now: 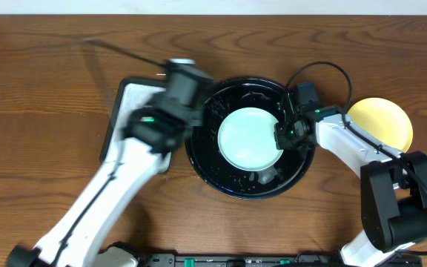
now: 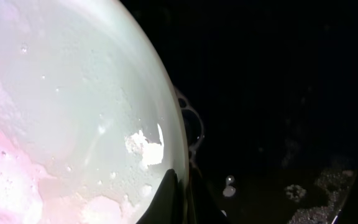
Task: Clean dirty plates on tray and stack at the side
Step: 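Return the sponge with the left gripper above the sponge tray, then lift the red-marked plate off the black tray with the right gripper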
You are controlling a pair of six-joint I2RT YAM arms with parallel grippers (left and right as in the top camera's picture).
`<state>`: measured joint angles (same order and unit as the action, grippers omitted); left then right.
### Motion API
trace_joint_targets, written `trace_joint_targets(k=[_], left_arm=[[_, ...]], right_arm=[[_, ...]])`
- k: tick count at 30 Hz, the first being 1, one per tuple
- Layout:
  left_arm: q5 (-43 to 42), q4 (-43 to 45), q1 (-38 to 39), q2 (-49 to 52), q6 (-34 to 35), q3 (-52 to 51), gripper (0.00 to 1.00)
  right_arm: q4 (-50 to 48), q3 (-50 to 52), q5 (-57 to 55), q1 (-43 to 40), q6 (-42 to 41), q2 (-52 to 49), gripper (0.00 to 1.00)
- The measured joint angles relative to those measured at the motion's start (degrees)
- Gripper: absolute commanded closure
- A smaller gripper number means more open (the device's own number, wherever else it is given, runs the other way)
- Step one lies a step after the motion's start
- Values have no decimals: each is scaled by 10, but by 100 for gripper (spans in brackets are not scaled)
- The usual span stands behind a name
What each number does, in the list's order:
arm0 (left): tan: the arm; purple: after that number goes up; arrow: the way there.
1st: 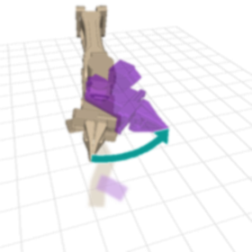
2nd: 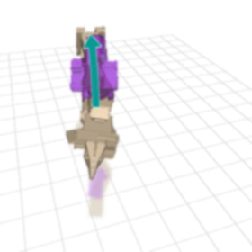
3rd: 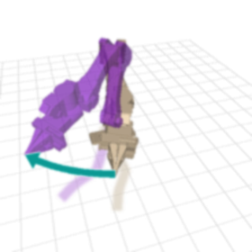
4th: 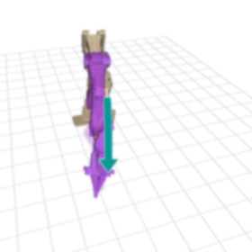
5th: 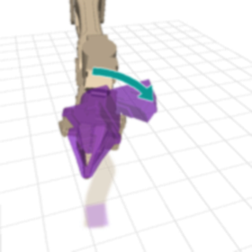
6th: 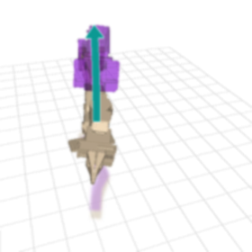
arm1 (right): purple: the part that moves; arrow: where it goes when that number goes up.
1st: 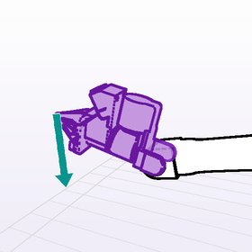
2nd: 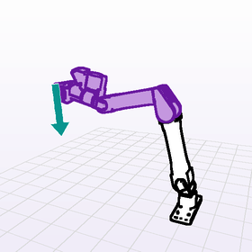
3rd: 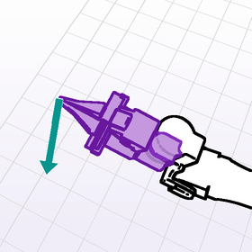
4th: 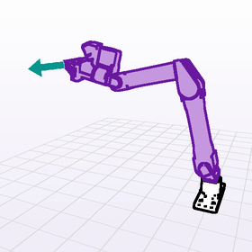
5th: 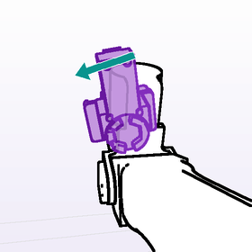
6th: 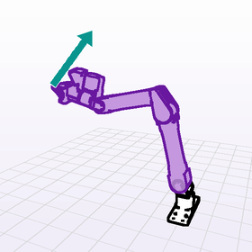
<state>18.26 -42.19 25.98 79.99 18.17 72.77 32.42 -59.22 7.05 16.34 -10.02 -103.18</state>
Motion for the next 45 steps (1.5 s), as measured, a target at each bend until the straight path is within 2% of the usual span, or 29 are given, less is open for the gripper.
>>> trace_joint_targets(k=[3,6,14,20,28,36,39,45], left_arm=[[-24,-51,-66,-13,0,1,92],[-49,-64,-124,-3,0,-5,92],[-93,-57,-190,67,0,-48,92],[-109,-51,-212,109,0,-49,92],[-132,-51,-216,120,0,-49,92],[-137,-52,-216,120,0,-49,83],[-137,-52,-216,120,0,-49,74],[-137,-52,-216,120,0,-49,73]], right_arm=[[24,-3,-6,0,5,10,99],[40,-2,-36,0,9,44,99],[36,-3,-188,64,26,224,99],[11,-3,-288,131,78,291,99],[-11,-3,-416,210,157,296,99],[-10,-3,-556,298,212,296,99],[-10,-3,-597,325,226,296,99],[-10,-3,-642,356,242,296,99]])
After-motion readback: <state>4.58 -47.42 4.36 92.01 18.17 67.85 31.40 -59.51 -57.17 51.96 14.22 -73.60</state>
